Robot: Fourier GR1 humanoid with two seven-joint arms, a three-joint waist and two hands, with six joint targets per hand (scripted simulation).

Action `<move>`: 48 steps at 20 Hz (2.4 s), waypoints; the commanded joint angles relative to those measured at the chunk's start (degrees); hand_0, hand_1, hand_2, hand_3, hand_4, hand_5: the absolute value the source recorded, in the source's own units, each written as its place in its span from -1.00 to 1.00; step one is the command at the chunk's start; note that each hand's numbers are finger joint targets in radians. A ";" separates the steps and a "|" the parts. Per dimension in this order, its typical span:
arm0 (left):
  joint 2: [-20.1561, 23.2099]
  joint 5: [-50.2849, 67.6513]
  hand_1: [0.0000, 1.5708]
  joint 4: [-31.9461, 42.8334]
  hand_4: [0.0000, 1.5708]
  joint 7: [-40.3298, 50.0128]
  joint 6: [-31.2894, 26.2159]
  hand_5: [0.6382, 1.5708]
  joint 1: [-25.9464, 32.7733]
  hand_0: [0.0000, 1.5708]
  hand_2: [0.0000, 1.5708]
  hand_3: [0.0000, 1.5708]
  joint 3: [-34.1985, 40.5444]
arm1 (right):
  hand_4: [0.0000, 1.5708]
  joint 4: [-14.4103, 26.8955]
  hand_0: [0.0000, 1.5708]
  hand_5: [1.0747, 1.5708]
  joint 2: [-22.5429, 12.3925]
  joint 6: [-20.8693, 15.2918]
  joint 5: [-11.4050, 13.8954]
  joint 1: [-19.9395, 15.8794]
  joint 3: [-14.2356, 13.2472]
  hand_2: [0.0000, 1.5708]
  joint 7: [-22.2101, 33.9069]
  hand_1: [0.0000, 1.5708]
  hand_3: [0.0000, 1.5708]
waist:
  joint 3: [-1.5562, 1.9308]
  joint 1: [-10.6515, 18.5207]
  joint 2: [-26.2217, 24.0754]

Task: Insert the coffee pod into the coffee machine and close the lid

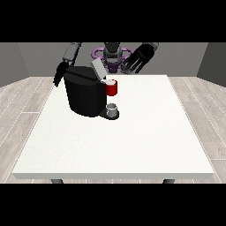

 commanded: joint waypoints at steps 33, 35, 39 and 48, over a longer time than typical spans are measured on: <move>-17.02 31.76 -1.00 -17.97 -0.51 4.64 -2.98 1.00 35.23 -1.00 -1.00 -1.00 5.32 | -0.78 -5.40 -1.00 1.00 -3.88 10.09 -6.78 -6.62 -1.25 -1.00 6.19 -1.00 -1.00 | 0.03 16.77 -14.04; -16.32 31.01 -1.00 -20.26 -0.54 3.42 -7.12 1.00 38.67 -1.00 -1.00 -1.00 5.88 | -1.00 -4.54 -1.00 1.00 -3.39 10.65 -9.02 -5.38 -2.84 -1.00 5.52 -1.00 -1.00 | 0.04 18.84 -13.94; -17.01 33.72 -1.00 -26.17 -0.59 8.69 -3.59 1.00 38.47 -1.00 -1.00 -1.00 3.03 | -0.84 -1.41 -1.00 1.00 -4.94 12.27 -12.37 -10.54 -5.15 -1.00 7.48 -1.00 -1.00 | 0.04 18.21 -11.99; -13.61 35.78 -1.00 -33.74 -0.55 6.52 -2.36 1.00 44.70 -1.00 -1.00 -1.00 3.17 | -1.00 -0.76 -1.00 1.00 -0.65 9.37 -9.66 -14.03 0.73 -1.00 8.74 -1.00 -1.00 | 0.01 14.20 -8.21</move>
